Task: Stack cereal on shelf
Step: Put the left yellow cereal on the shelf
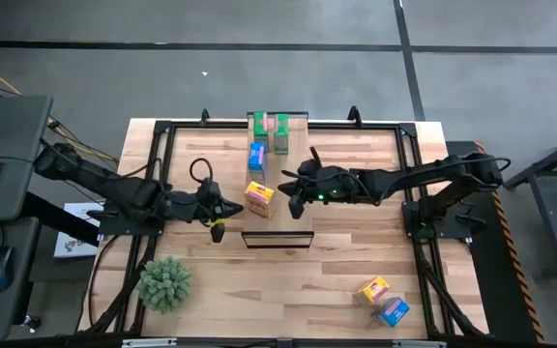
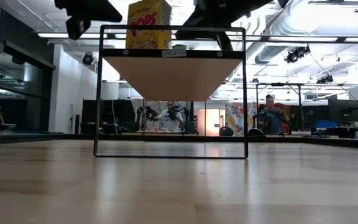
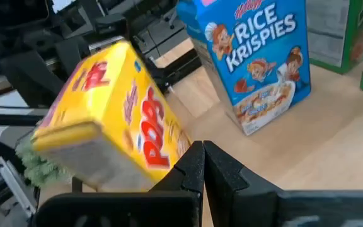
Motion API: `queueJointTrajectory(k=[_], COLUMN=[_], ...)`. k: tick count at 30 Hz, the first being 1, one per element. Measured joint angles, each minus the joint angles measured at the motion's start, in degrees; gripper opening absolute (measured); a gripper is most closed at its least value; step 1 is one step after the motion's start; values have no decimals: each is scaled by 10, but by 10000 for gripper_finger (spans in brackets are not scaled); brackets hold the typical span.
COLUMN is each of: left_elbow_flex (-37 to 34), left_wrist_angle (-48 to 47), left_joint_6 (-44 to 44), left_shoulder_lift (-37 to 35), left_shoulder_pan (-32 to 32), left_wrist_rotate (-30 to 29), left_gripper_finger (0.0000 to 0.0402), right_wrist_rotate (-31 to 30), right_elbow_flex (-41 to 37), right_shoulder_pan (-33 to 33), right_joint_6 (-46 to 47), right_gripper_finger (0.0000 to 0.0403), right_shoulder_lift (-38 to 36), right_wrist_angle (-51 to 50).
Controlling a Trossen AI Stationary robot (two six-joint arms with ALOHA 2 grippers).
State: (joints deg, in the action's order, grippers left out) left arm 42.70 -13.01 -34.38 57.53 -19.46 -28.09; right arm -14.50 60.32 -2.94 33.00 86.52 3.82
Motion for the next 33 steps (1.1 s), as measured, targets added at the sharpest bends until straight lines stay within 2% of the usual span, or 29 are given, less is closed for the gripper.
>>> queueJointTrajectory(k=[17,25,33], left_elbow_flex=[0,-1,-1], left_wrist_angle=[9,18,81], left_joint_6=[56,62,79], left_shoulder_lift=[4,13,60], left_shoulder_pan=[104,144,157], left_wrist_rotate=[27,68,125], left_gripper_finger=[0,0,0], right_wrist_rotate=[23,38,37], right_elbow_flex=[4,4,4], right_shoulder_pan=[-2,-9,-30], right_joint_6=[6,8,22], right_gripper_finger=[0,0,0], right_shoulder_lift=[23,23,23], right_wrist_angle=[19,43,51])
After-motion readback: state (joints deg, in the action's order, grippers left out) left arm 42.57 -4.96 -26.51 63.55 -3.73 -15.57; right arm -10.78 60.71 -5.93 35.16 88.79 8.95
